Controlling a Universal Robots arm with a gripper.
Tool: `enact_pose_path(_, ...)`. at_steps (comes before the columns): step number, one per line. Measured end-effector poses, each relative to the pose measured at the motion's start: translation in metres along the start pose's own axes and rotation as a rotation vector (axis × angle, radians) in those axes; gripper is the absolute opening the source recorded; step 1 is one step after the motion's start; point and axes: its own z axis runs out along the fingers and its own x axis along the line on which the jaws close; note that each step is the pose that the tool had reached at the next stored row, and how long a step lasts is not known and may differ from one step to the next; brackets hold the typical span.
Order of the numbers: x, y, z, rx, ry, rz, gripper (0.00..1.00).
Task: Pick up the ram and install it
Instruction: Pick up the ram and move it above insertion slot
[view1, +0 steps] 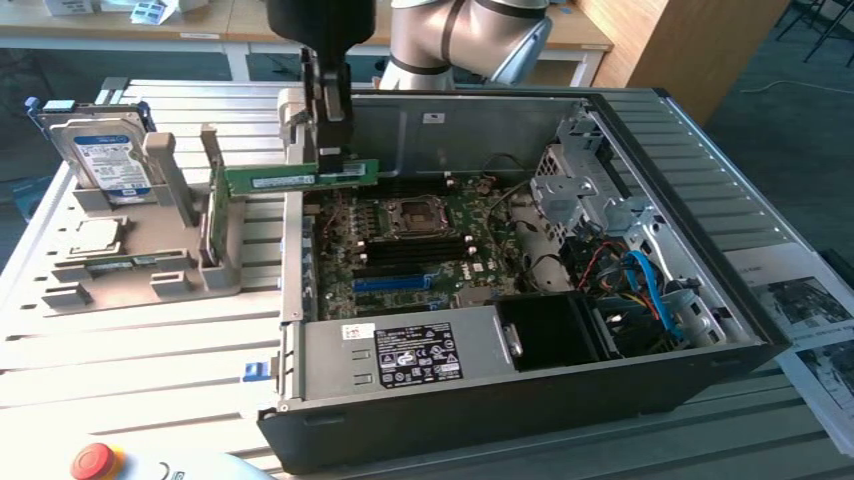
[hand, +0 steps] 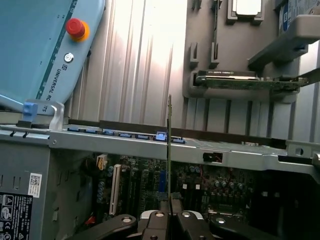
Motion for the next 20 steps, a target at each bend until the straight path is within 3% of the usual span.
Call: enact_pose_path(20, 0.009, -0.0534, -0.0005, 0.0013, 0.0004, -0.026, 0.12)
